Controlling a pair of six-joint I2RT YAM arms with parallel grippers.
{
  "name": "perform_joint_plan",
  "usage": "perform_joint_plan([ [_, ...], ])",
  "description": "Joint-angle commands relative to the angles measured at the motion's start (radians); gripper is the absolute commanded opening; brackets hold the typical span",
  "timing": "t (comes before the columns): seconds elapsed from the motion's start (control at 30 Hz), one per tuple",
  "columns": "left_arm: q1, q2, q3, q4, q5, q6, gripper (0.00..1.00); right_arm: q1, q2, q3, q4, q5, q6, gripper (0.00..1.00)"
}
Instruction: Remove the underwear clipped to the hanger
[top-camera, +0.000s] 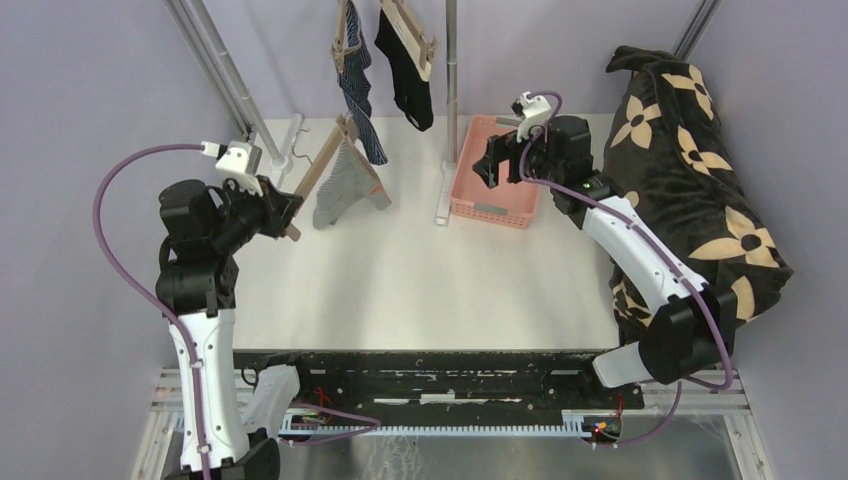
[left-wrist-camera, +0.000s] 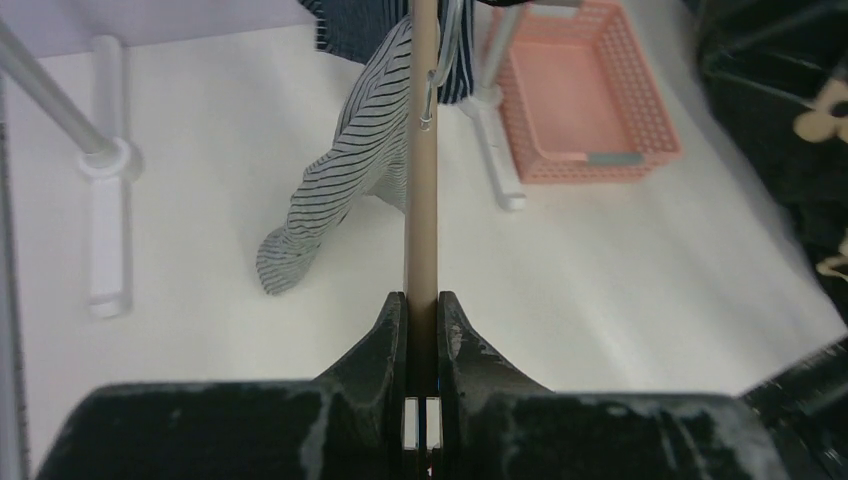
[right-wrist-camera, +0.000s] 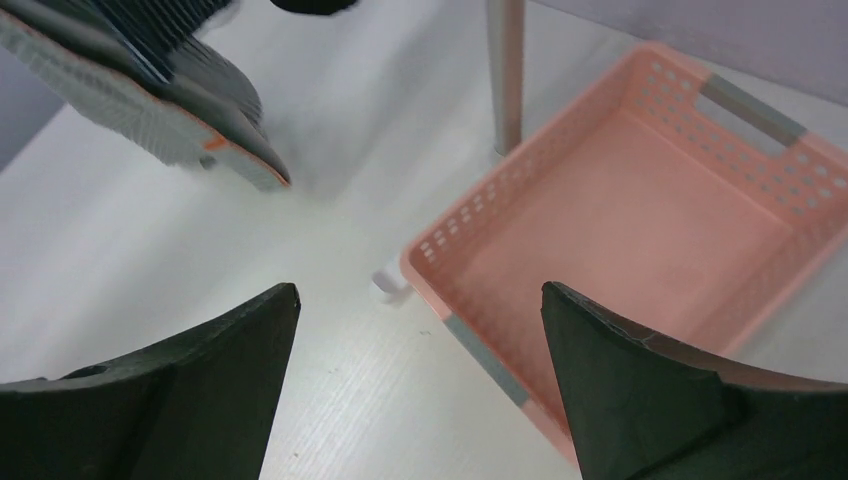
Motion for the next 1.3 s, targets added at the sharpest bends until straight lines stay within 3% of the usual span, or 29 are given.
perform_joint_plan([
  [0.0, -0.019, -0.066, -0.020, -0.106, 0.205, 0.008, 0.03, 0.006, 0.069, 0.189, -0.056, -0.251, -0.035, 1.00],
  [0.2, -0.028, -0.078, -0.104, -0.175, 0.445, 0.071, 0.03, 0.006, 0.099, 0.321, -0.154, -0.477, -0.059, 1.00],
  [0.37, -0.029, -0.063, -0.141, -0.175, 0.514, 0.130, 0.03, 0.005, 0.075, 0.332, -0.158, -0.707, -0.026, 1.00],
  [0.53, -0.029, -0.051, -0.153, -0.068, 0.653, 0.084, 0.03, 0.009, 0.067, 0.316, -0.154, -0.876, 0.009, 1.00],
  [0.8, -0.037, -0.072, -0.179, 0.012, 0.737, 0.008, 0.03, 0.027, 0.049, 0.230, -0.027, -0.888, 0.081, 1.00],
  [1.1, -0.048, -0.097, -0.204, 0.014, 0.740, -0.016, 0.03, 0.063, 0.121, 0.263, 0.100, -0.910, 0.181, 0.98],
  [1.27, -0.049, -0.095, -0.210, 0.014, 0.729, -0.014, 0.03, 0.089, 0.162, 0.292, 0.101, -0.920, 0.192, 0.92],
])
